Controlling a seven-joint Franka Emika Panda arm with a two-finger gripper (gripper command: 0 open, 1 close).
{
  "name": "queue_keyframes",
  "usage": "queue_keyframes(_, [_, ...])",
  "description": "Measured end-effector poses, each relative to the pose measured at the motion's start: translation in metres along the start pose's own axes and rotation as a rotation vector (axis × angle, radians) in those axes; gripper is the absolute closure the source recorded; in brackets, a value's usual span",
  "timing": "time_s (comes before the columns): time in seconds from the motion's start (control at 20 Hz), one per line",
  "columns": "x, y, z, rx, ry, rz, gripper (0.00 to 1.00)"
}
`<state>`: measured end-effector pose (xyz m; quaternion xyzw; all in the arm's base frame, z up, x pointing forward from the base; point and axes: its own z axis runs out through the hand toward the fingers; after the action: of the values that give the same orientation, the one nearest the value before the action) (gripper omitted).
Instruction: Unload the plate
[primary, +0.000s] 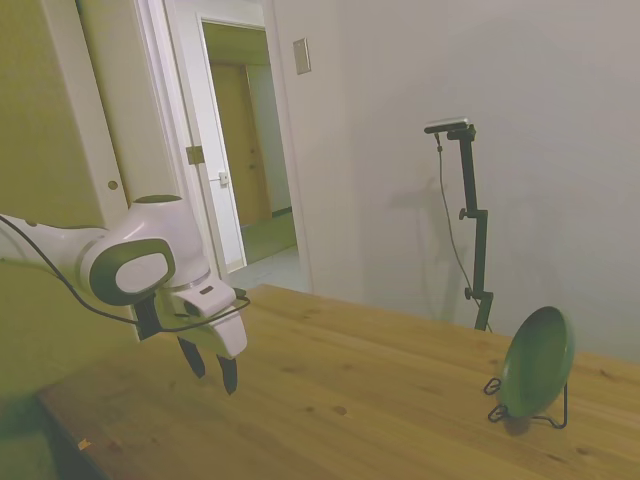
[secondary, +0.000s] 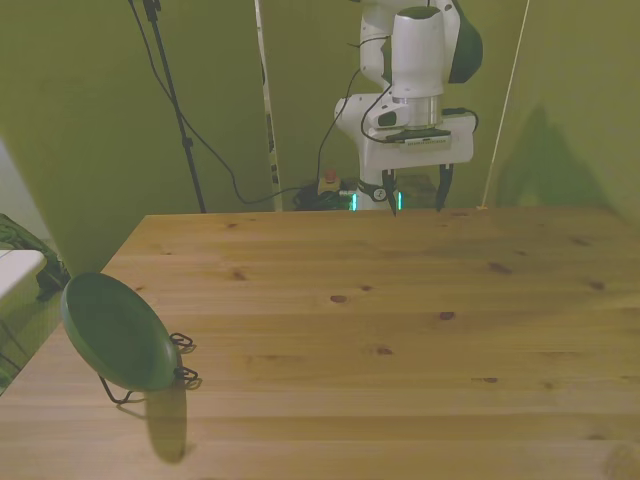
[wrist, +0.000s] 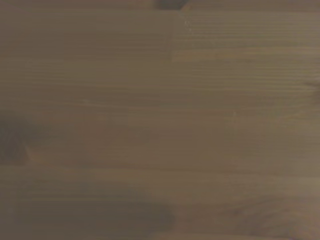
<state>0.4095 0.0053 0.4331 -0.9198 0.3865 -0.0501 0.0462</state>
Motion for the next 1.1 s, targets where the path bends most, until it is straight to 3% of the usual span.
queue_keyframes(0.15, [0.007,0.007,-0.001,-0.026,0.027,0.001,0.0])
queue_keyframes(0.25, [0.03,0.034,-0.015,-0.075,0.111,0.058,0.0])
queue_keyframes(0.55, [0.094,0.124,-0.089,-0.054,0.258,0.242,0.0])
queue_keyframes(0.75, [0.149,0.17,-0.128,-0.03,0.311,0.308,0.0])
queue_keyframes(1.1, [0.263,0.182,-0.15,-0.017,0.35,0.367,0.0])
